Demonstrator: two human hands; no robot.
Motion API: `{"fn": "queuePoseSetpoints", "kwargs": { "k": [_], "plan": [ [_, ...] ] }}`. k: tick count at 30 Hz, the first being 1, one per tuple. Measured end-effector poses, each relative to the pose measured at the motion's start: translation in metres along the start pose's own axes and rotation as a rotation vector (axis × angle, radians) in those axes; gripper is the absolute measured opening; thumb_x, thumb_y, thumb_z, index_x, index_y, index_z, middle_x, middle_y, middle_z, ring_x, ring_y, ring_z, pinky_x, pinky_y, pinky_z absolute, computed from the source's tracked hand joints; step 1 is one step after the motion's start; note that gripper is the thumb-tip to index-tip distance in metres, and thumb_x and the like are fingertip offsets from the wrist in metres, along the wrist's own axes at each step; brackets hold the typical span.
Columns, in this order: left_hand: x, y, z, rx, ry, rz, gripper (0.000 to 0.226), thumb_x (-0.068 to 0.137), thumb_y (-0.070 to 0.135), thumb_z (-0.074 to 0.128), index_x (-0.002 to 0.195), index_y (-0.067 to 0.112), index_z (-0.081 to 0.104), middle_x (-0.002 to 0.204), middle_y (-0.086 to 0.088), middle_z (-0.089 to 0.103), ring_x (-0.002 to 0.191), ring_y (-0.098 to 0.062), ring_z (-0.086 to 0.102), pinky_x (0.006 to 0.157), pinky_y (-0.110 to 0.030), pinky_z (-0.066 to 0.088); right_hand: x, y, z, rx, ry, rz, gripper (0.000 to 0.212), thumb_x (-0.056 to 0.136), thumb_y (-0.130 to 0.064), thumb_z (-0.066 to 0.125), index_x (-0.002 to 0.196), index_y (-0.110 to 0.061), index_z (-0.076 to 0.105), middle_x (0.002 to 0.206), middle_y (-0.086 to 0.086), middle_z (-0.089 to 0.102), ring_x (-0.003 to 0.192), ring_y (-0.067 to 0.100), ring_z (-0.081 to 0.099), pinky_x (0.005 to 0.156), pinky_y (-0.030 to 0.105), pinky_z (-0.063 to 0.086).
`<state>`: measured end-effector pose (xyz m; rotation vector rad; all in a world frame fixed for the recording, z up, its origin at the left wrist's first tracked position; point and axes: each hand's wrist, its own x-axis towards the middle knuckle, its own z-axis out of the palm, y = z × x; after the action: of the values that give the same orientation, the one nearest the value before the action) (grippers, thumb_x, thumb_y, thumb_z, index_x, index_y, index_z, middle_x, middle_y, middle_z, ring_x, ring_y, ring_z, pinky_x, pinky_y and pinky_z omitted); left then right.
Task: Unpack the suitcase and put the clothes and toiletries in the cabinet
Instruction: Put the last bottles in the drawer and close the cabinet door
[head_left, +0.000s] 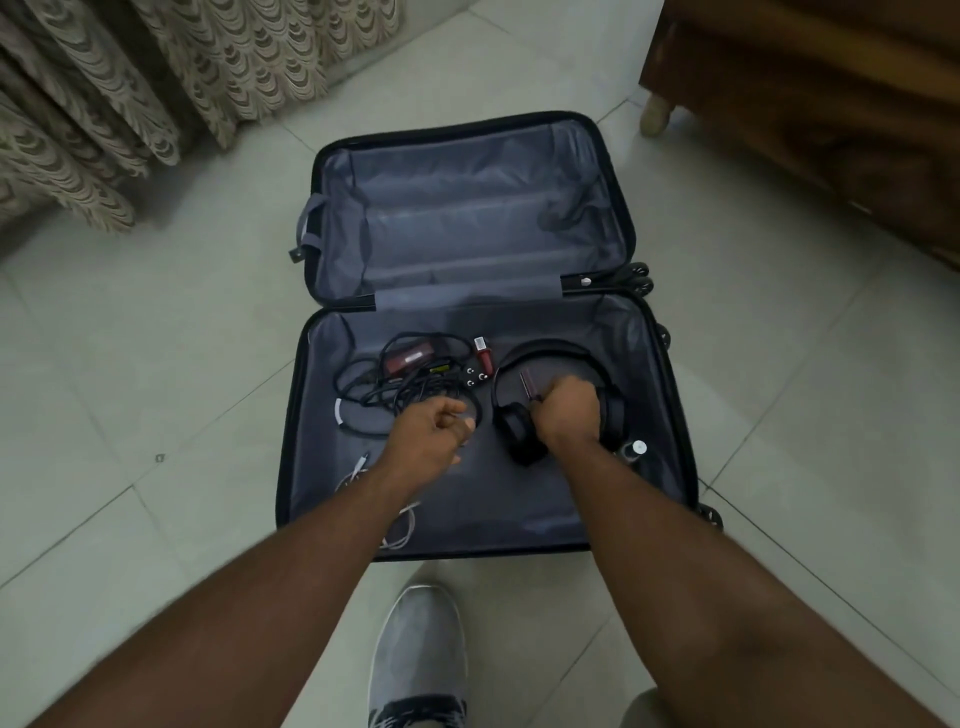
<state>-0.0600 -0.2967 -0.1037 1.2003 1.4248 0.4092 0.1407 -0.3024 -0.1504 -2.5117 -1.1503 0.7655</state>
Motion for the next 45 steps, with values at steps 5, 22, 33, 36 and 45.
{"fn": "queuePoseSetpoints", "kwargs": {
  "k": [5,22,33,36,45],
  "plan": [
    [-0.005,-0.004,0.004,-0.090,0.000,-0.029,0.014,0.099,0.010,0.065,0.113,0.011,0.064,0.096,-0.010,0.065,0.089,-0.022,0.068,0.066,-0.032,0.059,-0.004,-0.003,-0.010,0.171,-0.026,0.074,0.027,0.078,-0.018,0.073,0.059,-0.010,0.057,0.062,0.007,0.062,0.063,0.027,0.062,0.062,0.027,0.043],
    [0.015,-0.013,-0.017,-0.240,0.156,-0.102,0.017,0.107,0.019,0.053,0.094,0.009,0.055,0.068,-0.008,0.058,0.048,-0.014,0.048,0.045,-0.028,0.044,0.018,-0.076,0.005,0.001,-0.038,-0.326,0.030,0.086,-0.019,0.065,0.111,-0.029,0.080,0.111,0.007,0.068,0.102,0.026,0.066,0.085,0.030,0.053],
    [0.011,-0.013,-0.034,-0.226,0.172,-0.077,0.017,0.105,0.020,0.055,0.095,0.007,0.061,0.070,-0.005,0.059,0.054,-0.014,0.049,0.047,-0.029,0.046,0.014,-0.079,0.015,0.210,0.080,-0.185,0.016,0.080,-0.020,0.073,0.085,-0.031,0.083,0.091,-0.010,0.078,0.086,0.014,0.071,0.076,0.020,0.053],
    [0.009,-0.009,-0.033,-0.301,0.202,-0.104,0.010,0.104,0.015,0.056,0.102,0.010,0.064,0.079,-0.007,0.066,0.062,-0.015,0.056,0.051,-0.030,0.048,-0.008,-0.081,0.014,0.407,-0.022,-0.269,0.015,0.078,-0.025,0.076,0.065,-0.031,0.073,0.063,-0.013,0.070,0.063,0.007,0.066,0.064,0.026,0.056],
    [-0.002,-0.007,-0.048,-0.530,0.057,-0.255,0.023,0.102,0.019,0.053,0.112,0.016,0.072,0.096,-0.011,0.078,0.077,-0.023,0.074,0.055,-0.030,0.054,-0.039,-0.099,-0.008,0.465,-0.801,-0.289,0.014,0.085,0.004,0.062,0.089,-0.008,0.068,0.059,0.010,0.064,0.044,0.021,0.053,0.044,0.027,0.044]
  ]
}}
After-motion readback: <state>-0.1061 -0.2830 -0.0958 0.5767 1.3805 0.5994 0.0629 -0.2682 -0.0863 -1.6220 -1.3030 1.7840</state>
